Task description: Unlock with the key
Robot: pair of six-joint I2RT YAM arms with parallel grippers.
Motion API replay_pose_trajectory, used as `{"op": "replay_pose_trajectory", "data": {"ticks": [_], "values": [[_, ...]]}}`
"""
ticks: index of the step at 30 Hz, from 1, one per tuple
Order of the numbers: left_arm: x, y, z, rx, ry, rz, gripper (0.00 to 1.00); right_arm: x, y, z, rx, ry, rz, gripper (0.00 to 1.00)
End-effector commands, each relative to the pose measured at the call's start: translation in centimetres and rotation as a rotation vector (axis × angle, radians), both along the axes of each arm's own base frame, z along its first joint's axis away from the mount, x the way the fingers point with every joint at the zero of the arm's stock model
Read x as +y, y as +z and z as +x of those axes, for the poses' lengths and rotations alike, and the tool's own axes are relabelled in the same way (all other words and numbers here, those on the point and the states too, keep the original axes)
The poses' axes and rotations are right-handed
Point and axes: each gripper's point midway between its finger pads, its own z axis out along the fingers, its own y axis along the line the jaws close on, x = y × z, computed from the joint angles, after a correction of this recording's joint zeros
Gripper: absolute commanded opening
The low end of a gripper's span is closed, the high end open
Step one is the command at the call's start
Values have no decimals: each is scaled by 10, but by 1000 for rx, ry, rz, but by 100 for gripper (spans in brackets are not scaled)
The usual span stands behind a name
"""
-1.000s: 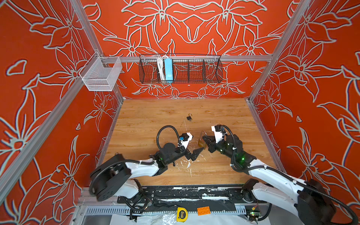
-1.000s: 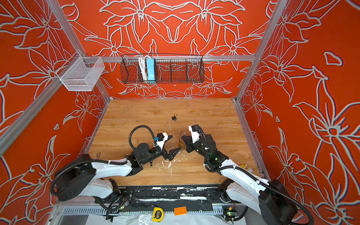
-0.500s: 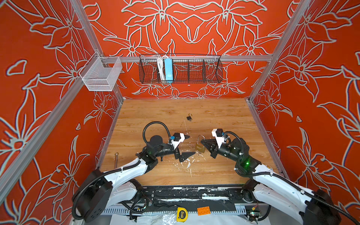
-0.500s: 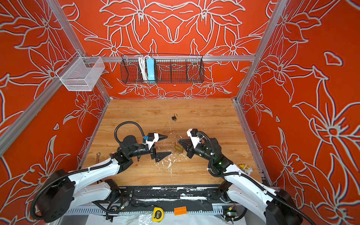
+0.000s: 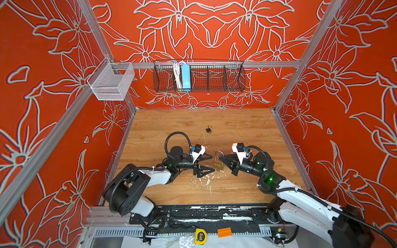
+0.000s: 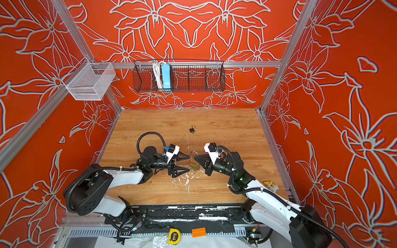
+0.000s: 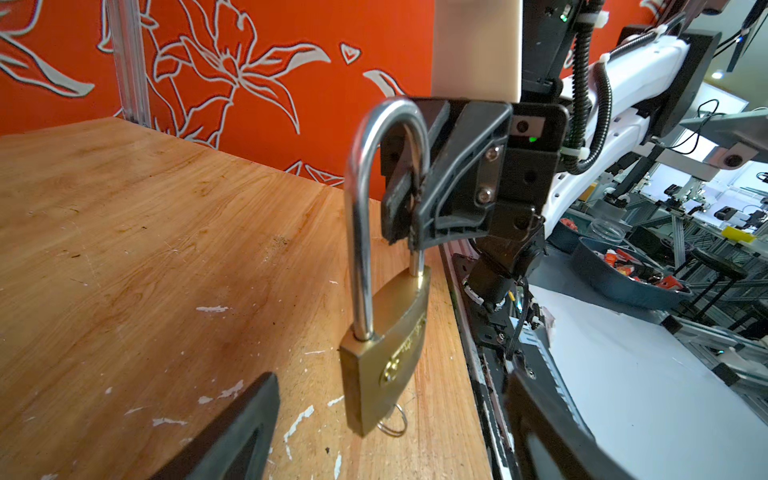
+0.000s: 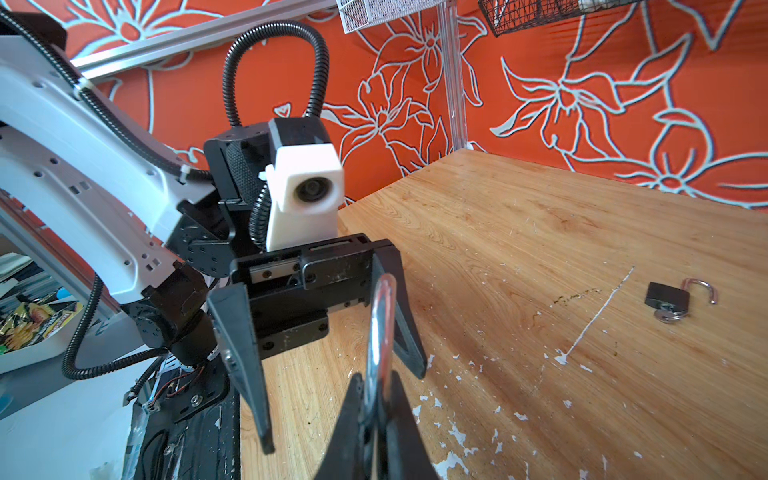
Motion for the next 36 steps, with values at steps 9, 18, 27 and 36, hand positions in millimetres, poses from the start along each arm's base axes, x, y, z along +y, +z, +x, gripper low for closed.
{"op": "replay_pose_trajectory", "data": {"ticks": [9, 18, 27, 36], "values": [[-12, 16, 10, 43, -73, -117, 70, 4, 30, 0, -72, 30, 91, 0], [-20, 10, 9, 88, -133, -108, 58, 1, 27, 7, -58, -22, 82, 0], [-29, 2, 6, 121, -186, -92, 54, -10, 25, 18, -47, -122, 78, 0], [-33, -1, 4, 137, -201, -84, 48, -13, 25, 21, -42, -145, 80, 0]]}}
